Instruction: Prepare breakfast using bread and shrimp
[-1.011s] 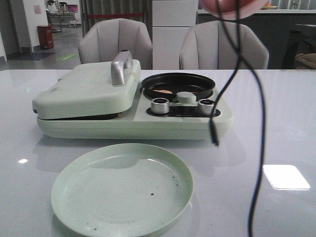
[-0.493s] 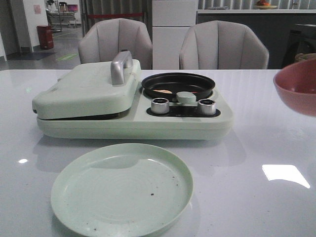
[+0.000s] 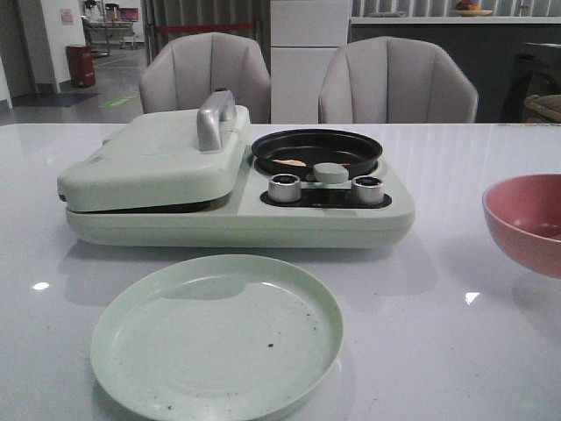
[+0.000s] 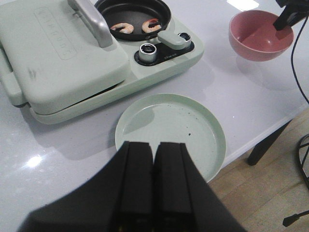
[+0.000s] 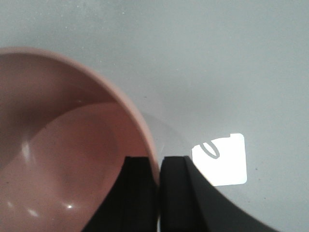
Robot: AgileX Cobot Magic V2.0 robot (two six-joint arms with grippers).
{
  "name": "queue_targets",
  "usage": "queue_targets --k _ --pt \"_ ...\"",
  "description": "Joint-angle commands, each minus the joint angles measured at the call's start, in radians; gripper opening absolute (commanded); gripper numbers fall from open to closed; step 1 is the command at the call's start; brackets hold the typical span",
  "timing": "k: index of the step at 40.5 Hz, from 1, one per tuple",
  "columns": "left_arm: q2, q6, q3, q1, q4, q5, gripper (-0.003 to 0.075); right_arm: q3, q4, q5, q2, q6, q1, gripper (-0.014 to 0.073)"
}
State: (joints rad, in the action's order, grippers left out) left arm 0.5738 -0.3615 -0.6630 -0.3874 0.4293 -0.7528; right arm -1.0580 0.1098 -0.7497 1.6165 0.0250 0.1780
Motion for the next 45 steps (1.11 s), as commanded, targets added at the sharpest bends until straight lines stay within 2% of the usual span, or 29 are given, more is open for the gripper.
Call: queue_targets --k 1,7,13,16,24,30,45 --pt "0.002 0.009 -0.025 -0.008 0.024 0.074 0.0098 -0.022 0.014 0.034 -0.030 -0.009 0.008 0.0038" --pt "0.002 0.009 -0.025 -0.008 0.024 0.074 0.0098 -0.022 0.014 0.030 -0.010 -0.009 0.008 0.0149" --pt "0.002 0.009 -0.025 -0.008 0.024 0.074 0.0098 -0.022 0.014 0.025 -0.004 -0.009 0.008 0.0332" --pt "0.002 0.009 -0.025 -0.008 0.024 0.074 0.0098 -0.022 0.014 0.025 -0.004 -0.009 0.008 0.0382" --pt "0.002 0.009 -0.025 -0.008 0.024 0.074 0.0098 -0.022 0.013 0.025 -0.017 -0.010 0.002 0.0384" --pt "0.002 0.009 -0.025 -0.008 0.024 0.074 0.0098 -0.022 0.011 0.034 -0.066 -0.033 -0.048 0.0384" --pt "0.002 0.009 -0.025 -0.008 0.024 0.074 0.0098 -0.017 -0.039 0.031 -0.307 -0.061 -0.292 0.0384"
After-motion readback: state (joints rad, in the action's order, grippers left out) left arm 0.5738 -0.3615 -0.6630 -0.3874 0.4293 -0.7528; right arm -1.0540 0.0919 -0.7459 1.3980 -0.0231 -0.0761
